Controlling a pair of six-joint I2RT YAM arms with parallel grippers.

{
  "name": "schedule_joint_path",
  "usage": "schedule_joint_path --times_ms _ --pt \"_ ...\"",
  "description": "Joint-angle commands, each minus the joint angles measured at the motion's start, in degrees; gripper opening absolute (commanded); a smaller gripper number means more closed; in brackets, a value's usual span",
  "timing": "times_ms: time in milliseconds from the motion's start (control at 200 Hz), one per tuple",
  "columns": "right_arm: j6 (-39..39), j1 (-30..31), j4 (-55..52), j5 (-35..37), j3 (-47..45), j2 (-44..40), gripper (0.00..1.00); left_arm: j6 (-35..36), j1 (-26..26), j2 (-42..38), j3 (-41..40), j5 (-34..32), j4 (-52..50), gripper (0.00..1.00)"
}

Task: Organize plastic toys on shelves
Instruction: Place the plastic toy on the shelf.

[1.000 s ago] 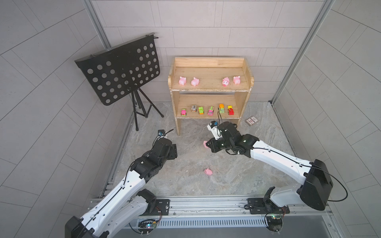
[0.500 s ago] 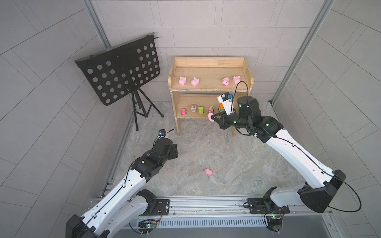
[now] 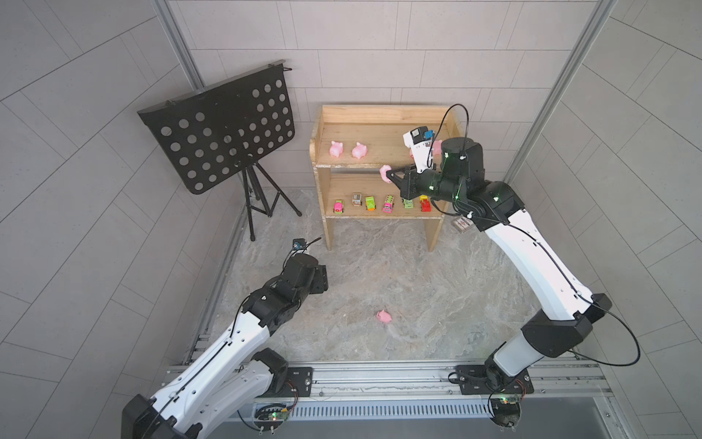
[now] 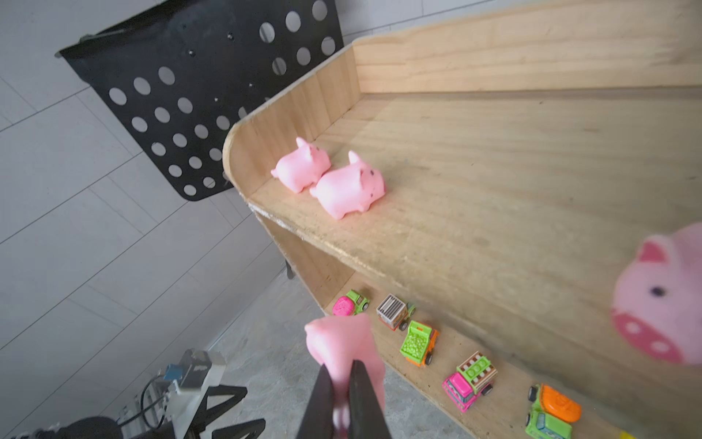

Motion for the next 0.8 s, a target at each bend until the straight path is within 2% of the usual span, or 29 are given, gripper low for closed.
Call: schedule_joint_path --times_ms 0,265,530,730,795 --pt "2.08 -1.07 -2.73 4.23 5.63 1.87 0.00 -0.09 0.24 0.10 -0.33 -0.01 0.29 0.73" --pt "4.94 -3.03 -9.79 7.64 20.07 10.31 0.00 0.03 0.29 0.16 -0.24 0.09 0.21 0.73" --pt "6.57 -3.94 -12.93 10.09 25.91 14.29 0.00 0.04 0.29 0.11 -0.21 0.06 0.12 0.73" --pt "7.08 -4.39 -13.47 11.55 26.73 15.27 0.00 0.13 0.29 0.14 -0.16 0.05 0.21 0.73" --pt "7.42 -4.68 -13.47 11.65 26.98 15.60 0.04 0.12 0.28 0.11 -0.16 0.04 0.15 0.73"
